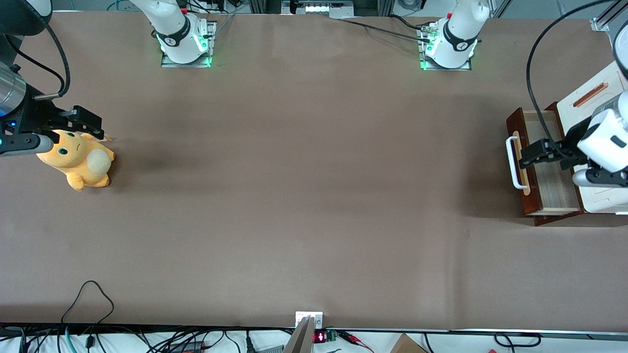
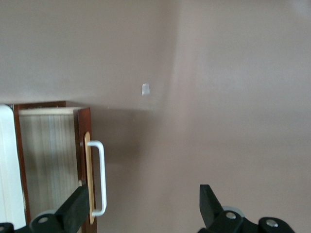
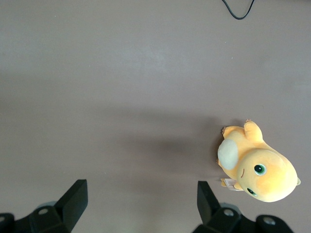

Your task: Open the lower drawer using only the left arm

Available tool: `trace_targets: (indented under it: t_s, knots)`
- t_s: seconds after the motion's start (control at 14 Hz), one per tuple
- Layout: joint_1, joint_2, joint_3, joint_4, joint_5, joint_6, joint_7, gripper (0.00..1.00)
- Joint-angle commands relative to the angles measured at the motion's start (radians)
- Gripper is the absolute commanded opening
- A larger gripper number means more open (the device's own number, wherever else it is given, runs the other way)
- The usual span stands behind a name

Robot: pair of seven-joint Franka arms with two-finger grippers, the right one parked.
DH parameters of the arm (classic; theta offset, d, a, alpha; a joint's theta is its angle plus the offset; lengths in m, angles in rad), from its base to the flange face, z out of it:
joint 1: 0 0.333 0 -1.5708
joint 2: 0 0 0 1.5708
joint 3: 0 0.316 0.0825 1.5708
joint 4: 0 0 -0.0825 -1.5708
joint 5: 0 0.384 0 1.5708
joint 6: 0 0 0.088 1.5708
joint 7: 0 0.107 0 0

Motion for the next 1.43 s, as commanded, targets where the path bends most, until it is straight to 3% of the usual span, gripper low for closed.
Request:
trace_targets:
  t_s: [0.0, 0.29, 1.36]
  knots:
    - [0.016, -0.027, -0.011, -0.024, -0.045, -0.018, 0.021, 1.0]
    - [0.015, -0.118, -0.011, -0.195, -0.04, 0.108, 0.018, 1.0]
    - [0.01, -0.106, -0.024, -0.107, -0.016, 0.091, -0.023, 1.0]
